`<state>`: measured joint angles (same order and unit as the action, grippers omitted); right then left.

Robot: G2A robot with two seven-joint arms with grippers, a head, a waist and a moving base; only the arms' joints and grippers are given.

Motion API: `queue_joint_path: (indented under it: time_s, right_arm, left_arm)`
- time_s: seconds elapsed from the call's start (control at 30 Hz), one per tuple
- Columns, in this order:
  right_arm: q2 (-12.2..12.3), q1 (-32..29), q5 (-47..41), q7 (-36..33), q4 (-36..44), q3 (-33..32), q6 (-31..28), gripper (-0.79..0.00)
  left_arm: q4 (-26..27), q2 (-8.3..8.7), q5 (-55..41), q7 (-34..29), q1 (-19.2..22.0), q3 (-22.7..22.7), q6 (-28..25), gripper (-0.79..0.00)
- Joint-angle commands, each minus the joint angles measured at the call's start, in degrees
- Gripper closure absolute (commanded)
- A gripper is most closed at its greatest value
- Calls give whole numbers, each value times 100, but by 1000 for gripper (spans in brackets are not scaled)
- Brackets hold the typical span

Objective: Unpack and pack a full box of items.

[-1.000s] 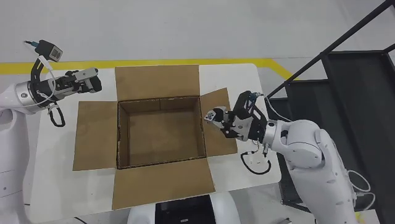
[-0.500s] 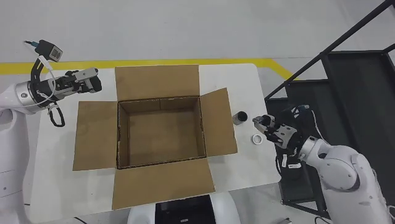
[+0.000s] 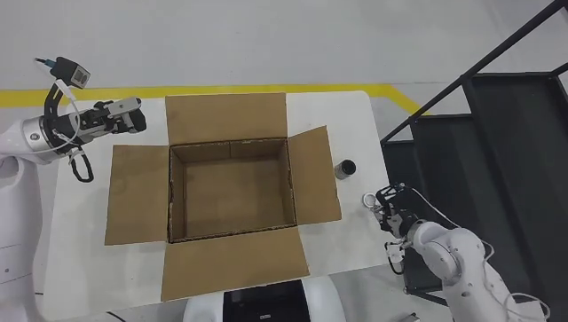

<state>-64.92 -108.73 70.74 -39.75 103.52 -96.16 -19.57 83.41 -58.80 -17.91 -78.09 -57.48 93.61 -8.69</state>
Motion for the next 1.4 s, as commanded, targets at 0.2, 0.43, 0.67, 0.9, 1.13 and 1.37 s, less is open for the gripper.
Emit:
queue_joint_path:
  time_s: [0.2, 0.43, 0.67, 0.9, 1.13, 1.37]
  right_arm:
    - [-4, 373, 532, 3, -442, 474, 35, 0]
    - [-3, 653, 700, -256, -757, 767, -87, 0]
    - [23, 624, 600, -405, -730, 704, -166, -591]
    - [50, 552, 304, -618, -534, 580, -274, -785]
    - [104, 258, -398, -740, 100, 185, -630, -785]
    - [160, -335, -2365, -717, 836, -680, -1161, -785]
  left_arm:
    - [0, 0, 0, 0, 0, 0, 0, -785]
    - [0, 0, 0, 0, 0, 0, 0, -785]
    - [0, 0, 0, 0, 0, 0, 0, -785]
    - [0, 0, 0, 0, 0, 0, 0, -785]
    - [0, 0, 0, 0, 0, 0, 0, -785]
    - [0, 0, 0, 0, 0, 0, 0, -785]
